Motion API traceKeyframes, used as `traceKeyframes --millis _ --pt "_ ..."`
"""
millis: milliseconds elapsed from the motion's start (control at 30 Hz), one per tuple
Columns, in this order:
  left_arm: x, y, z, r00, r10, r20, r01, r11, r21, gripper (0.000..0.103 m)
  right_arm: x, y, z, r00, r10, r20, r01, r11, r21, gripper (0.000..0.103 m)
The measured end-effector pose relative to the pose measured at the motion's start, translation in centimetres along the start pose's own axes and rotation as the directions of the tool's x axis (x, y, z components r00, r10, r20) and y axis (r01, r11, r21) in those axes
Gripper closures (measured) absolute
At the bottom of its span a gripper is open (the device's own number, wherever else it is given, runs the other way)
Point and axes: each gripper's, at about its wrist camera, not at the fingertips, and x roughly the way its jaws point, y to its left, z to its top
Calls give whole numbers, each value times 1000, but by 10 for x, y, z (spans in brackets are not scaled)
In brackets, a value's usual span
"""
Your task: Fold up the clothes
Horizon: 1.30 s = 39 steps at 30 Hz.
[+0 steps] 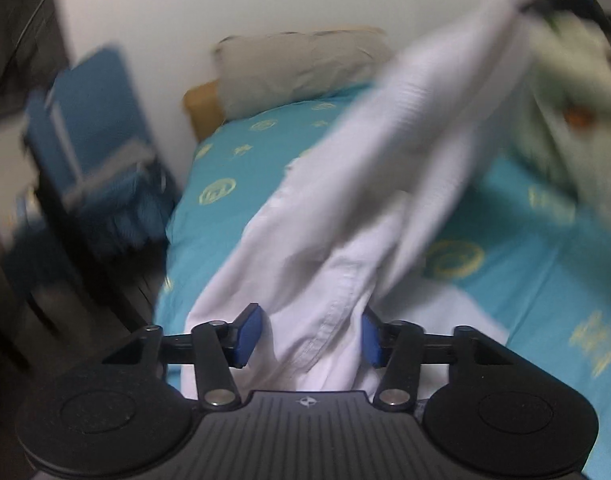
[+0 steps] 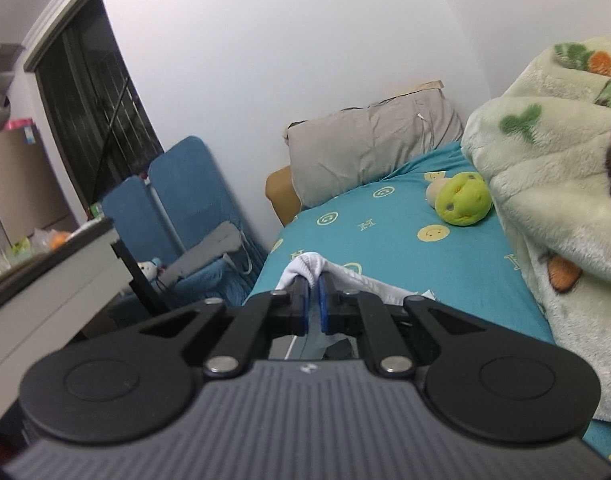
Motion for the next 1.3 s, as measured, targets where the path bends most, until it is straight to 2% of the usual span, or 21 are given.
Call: traceKeyframes --millis 33,100,167,267,300,433,567,667,733,767,833,933,1033,1167,1267,1300 --pt "-7 7 2 1000 -21 6 21 999 -31 82 -3 0 1 1000 2 3 -2 1000 2 95" --pt "-22 18 4 998 -65 22 66 995 -77 91 -9 0 3 1000 6 9 -6 1000 -2 95" --pt "-42 30 3 991 -131 33 134 983 -125 92 -17 1 3 1000 8 16 -8 1000 -13 95" --pt "-72 49 1 972 -230 54 236 952 -196 92 -30 3 4 1000 -6 22 6 1000 -29 95" --pt "-80 55 0 969 -242 49 247 944 -220 92 -33 1 3 1000 -14 12 14 1000 -26 95" --pt "-93 93 -15 983 -183 13 174 910 -376 93 -37 -4 -2 999 -5 -54 6 1000 16 95" --pt "-85 89 -11 993 -110 -41 89 934 -346 90 -35 8 -10 994 35 -100 -36 999 -7 95" --pt "-82 83 -10 995 -62 -72 37 951 -306 80 -34 17 -14 991 57 -119 -62 998 -32 95" --pt "-81 73 -11 994 -37 -102 9 964 -266 66 -32 19 -16 988 69 -136 -74 997 -33 95" --pt "-81 68 -12 994 -16 -112 -12 970 -244 62 -31 19 -16 987 73 -144 -78 997 -30 95" --pt "-81 59 -14 991 31 -131 -57 978 -199 43 -29 20 -17 984 82 -158 -86 996 -20 95" --pt "-89 47 -13 991 81 -103 -95 985 -142 26 -26 21 -16 982 91 -168 -95 995 -14 95" --pt "-98 33 -8 997 52 -50 -57 992 -110 18 -24 20 -16 980 99 -172 -101 995 -4 95" --pt "-104 11 -6 999 -45 6 46 993 -106 16 -23 17 -15 978 107 -177 -105 994 20 95" --pt "-98 -9 0 996 -68 59 73 993 -98 15 -23 14 -13 978 112 -177 -106 993 44 95" --pt "-94 -15 2 995 -69 76 78 989 -122 15 -23 13 -13 978 113 -175 -106 993 49 95"
